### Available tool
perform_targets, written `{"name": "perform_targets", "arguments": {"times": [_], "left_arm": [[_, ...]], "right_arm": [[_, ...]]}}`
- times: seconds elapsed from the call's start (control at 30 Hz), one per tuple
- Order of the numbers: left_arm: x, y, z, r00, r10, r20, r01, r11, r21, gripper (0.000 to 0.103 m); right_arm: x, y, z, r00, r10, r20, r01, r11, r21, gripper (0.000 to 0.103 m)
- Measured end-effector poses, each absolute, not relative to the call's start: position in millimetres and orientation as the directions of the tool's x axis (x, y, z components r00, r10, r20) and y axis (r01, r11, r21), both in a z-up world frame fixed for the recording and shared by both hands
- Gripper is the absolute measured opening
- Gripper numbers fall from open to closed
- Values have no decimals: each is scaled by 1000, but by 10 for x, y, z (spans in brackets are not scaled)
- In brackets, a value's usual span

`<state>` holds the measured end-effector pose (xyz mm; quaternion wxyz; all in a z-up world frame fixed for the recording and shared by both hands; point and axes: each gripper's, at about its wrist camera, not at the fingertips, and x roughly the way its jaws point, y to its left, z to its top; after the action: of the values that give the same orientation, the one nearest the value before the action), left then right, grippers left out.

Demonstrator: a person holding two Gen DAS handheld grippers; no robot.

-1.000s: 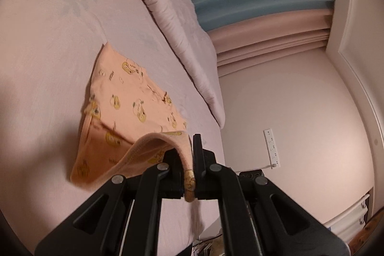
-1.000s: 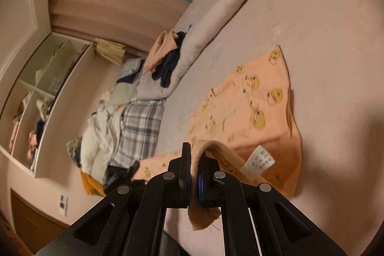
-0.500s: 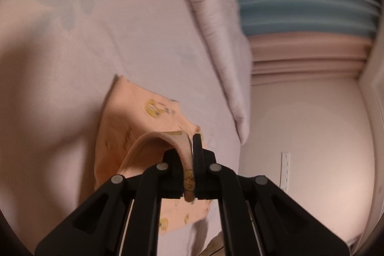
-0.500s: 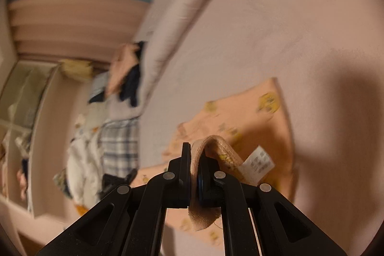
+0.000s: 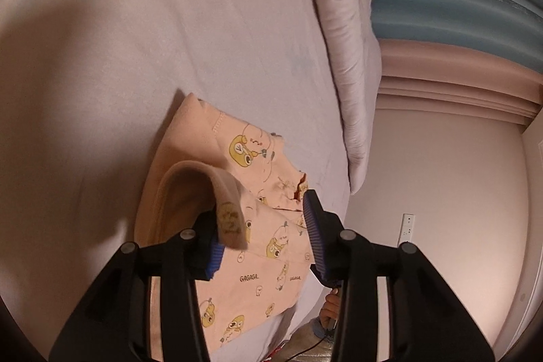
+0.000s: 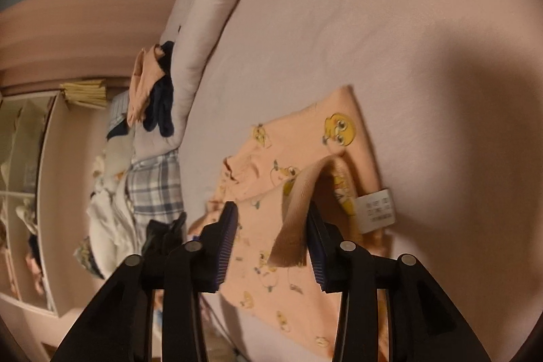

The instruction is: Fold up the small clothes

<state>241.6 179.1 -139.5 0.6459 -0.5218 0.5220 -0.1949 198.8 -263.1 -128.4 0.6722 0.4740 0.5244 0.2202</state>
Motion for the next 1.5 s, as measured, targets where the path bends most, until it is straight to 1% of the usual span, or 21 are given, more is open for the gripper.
{"name": "perform_targets", "arguments": {"times": [0.03, 0.13, 0.2, 0.27, 0.3, 0.37, 0.43, 0.5, 0.6, 0.67, 0.73, 0.77, 0.83, 0.93, 1.07, 1.13, 1.17, 1.23, 1.33, 1.5], "left_arm": [[2428, 1776, -1411, 377, -800, -466, -301, 370, -879, 40], [2480, 1732, -1403, 392, -826, -405, -308, 297, -904, 40], [2575, 1743, -1404, 426, -815, -392, -334, 260, -906, 40], [2668, 1805, -1487, 482, -800, -358, -376, 180, -909, 41], [2695, 1831, -1516, 500, -787, -362, -390, 169, -905, 41], [2728, 1889, -1557, 532, -750, -394, -417, 174, -892, 41], [2729, 1921, -1590, 527, -743, -413, -440, 177, -880, 40], [2692, 1969, -1548, 526, -730, -436, -430, 214, -877, 41], [2582, 2045, -1416, 509, -715, -480, -395, 302, -868, 43], [2453, 2073, -1309, 491, -704, -513, -355, 375, -856, 43], [2327, 2031, -1211, 475, -684, -553, -318, 453, -833, 47], [2252, 1993, -1156, 470, -669, -576, -290, 499, -817, 52], [2089, 1884, -1043, 466, -640, -611, -231, 579, -782, 53], [1823, 1669, -921, 464, -566, -682, -142, 712, -688, 53], [1475, 1322, -809, 484, -477, -733, -26, 830, -557, 53], [1346, 1162, -764, 516, -419, -747, 16, 877, -481, 53], [1262, 1090, -783, 534, -387, -751, 37, 899, -437, 51], [1236, 960, -844, 546, -357, -758, 60, 919, -390, 51], [1285, 796, -1028, 530, -306, -791, 71, 945, -318, 48], [1314, 557, -1218, 501, -221, -836, 115, 975, -189, 48]], "right_arm": [[2004, -2599, -1325, 342, 812, -473, 212, 424, 881, 40], [2078, -2494, -1352, 349, 857, -378, 217, 319, 923, 40], [2144, -2512, -1348, 395, 857, -330, 210, 265, 941, 40], [2255, -2604, -1410, 471, 833, -288, 228, 201, 953, 40], [2289, -2627, -1433, 489, 819, -299, 242, 202, 949, 40], [2309, -2752, -1497, 552, 742, -380, 309, 242, 920, 40], [2276, -2827, -1527, 572, 717, -398, 329, 244, 912, 40], [2210, -2859, -1479, 574, 710, -408, 310, 273, 911, 40], [2049, -2960, -1319, 589, 666, -458, 274, 369, 888, 40], [1956, -2997, -1236, 599, 653, -463, 243, 403, 882, 40], [1838, -2991, -1111, 605, 635, -480, 201, 462, 864, 41], [1755, -2973, -1037, 606, 626, -491, 167, 504, 848, 41], [1681, -2819, -954, 599, 611, -517, 118, 571, 812, 41], [1457, -2553, -844, 571, 583, -578, 5, 701, 713, 41], [1231, -2166, -792, 552, 516, -654, -115, 825, 554, 41], [1147, -1979, -798, 556, 490, -672, -177, 859, 480, 41], [1148, -1919, -812, 556, 491, -671, -193, 861, 471, 41], [1130, -1812, -896, 553, 476, -684, -199, 873, 446, 41], [1146, -1689, -1001, 551, 403, -731, -184, 913, 364, 41], [1066, -1682, -1104, 527, 379, -761, -174, 924, 339, 41]]}}
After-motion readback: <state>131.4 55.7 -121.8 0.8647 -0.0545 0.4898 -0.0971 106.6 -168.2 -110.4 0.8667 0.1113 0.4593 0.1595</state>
